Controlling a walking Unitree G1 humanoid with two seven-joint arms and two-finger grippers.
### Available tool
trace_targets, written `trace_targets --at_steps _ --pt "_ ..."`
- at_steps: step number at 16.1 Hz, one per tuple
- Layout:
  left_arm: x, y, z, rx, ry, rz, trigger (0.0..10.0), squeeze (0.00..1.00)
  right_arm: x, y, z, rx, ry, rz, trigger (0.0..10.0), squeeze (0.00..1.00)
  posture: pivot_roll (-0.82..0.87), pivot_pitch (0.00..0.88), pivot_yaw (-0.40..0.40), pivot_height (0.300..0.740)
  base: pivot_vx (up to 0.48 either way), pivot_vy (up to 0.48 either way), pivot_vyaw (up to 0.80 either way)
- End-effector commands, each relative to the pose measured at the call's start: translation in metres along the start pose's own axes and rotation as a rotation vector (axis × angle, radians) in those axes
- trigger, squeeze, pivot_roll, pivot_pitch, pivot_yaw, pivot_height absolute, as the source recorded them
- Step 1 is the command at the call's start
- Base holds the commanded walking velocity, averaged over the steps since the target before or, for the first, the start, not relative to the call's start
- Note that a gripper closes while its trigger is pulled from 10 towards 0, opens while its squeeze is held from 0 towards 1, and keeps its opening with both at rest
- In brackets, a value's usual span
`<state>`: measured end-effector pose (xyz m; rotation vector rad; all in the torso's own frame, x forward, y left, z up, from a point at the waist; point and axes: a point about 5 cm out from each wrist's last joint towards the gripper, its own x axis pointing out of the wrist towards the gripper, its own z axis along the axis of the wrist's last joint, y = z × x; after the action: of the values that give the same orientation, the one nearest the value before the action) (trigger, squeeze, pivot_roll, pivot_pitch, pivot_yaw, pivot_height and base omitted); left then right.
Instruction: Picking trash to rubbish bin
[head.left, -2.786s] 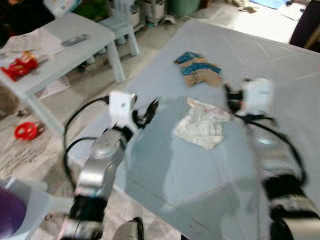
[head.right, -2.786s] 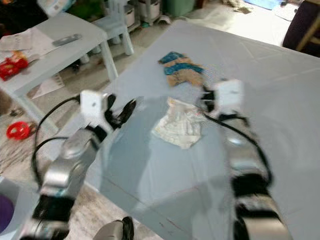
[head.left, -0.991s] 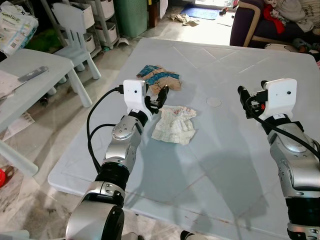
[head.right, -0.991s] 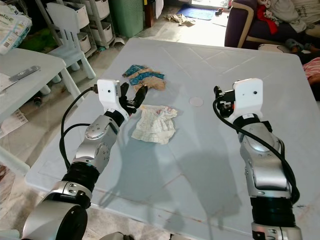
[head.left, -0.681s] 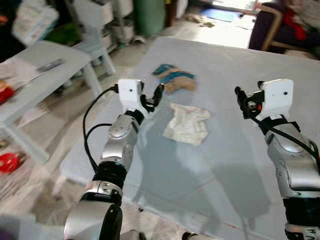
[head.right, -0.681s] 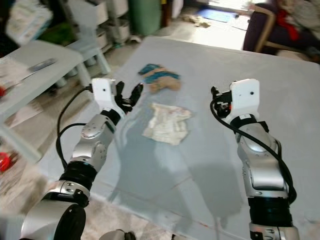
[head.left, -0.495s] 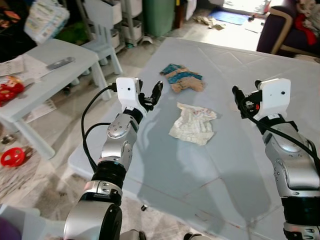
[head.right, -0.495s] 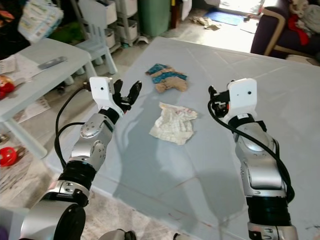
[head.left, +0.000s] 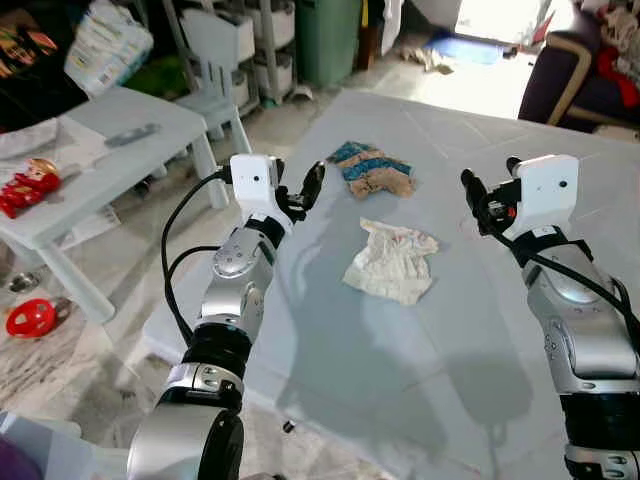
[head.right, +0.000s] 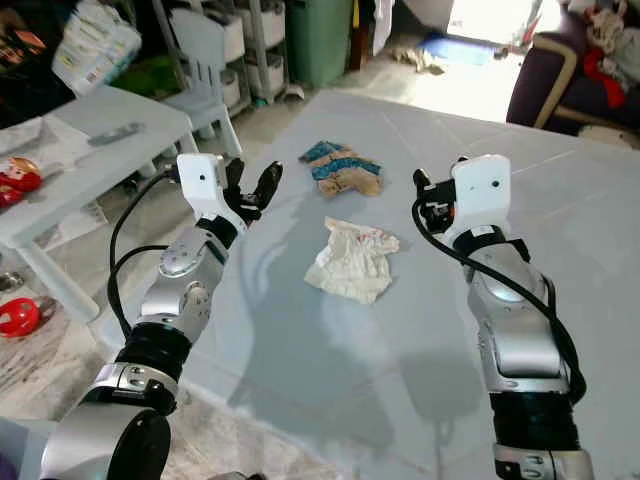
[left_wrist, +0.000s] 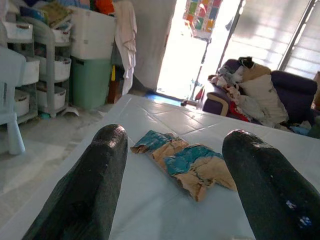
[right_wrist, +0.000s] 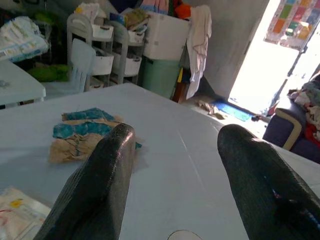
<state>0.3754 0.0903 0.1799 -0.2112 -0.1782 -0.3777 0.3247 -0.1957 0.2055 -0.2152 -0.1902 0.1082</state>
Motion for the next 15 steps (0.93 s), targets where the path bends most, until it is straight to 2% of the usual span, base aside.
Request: trace_targets --at_steps 1,13,15 --pt "-0.0007 0.0000 0.0006 0.002 0.000 -0.008 10.0 0.00 0.0028 -0.0003 0.0045 -0.010 -0.016 0.007 10.0 0.00 -0.14 0.079 -0.007 0.740 0.274 0.000 0.00" --pt "-0.0027 -0.0008 -0.0017 -0.001 0.006 -0.006 10.0 0.00 0.0035 -0.0001 0.0028 -0.012 -0.011 0.013 10.0 0.00 -0.14 0.086 -0.009 0.740 0.288 0.000 0.00" --pt "-0.0029 -0.0008 -0.0017 -0.005 0.004 -0.001 10.0 0.00 0.0035 0.0000 0.0026 -0.012 -0.011 0.013 10.0 0.00 -0.14 0.088 -0.010 0.740 0.000 0.000 0.00"
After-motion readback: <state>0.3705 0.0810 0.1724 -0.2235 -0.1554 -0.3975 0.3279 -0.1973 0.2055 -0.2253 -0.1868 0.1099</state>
